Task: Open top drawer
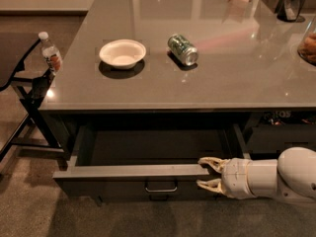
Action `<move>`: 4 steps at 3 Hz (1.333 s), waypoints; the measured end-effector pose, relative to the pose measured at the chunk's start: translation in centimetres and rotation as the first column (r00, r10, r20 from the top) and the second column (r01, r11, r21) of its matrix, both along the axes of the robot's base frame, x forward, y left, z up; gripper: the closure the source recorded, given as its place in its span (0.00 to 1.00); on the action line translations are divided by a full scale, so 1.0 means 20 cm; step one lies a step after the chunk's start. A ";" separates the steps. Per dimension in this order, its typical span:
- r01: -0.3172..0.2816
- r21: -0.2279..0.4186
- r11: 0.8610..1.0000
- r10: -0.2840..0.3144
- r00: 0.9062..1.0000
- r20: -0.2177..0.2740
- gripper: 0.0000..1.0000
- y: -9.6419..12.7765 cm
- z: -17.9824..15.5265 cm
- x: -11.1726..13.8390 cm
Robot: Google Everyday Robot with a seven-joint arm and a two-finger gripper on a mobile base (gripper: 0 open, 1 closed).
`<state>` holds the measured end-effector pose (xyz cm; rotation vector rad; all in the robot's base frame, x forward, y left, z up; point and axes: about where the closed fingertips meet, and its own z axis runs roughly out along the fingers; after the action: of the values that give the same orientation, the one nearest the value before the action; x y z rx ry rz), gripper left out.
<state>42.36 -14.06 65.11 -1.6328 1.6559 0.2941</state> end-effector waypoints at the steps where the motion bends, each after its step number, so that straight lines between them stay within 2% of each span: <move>1: 0.000 0.000 1.000 0.000 1.000 0.001 1.00 -0.01 0.00 0.00; 2: 0.000 0.000 1.000 0.000 1.000 0.001 0.82 -0.01 0.00 0.00; 4: 0.000 0.000 1.000 0.000 1.000 0.001 0.36 -0.01 0.00 0.00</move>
Offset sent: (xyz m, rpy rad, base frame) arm -0.0005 -0.0015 0.0003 -0.0001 -0.0007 -0.0001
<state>42.32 -14.20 65.15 -1.6329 1.6554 0.2934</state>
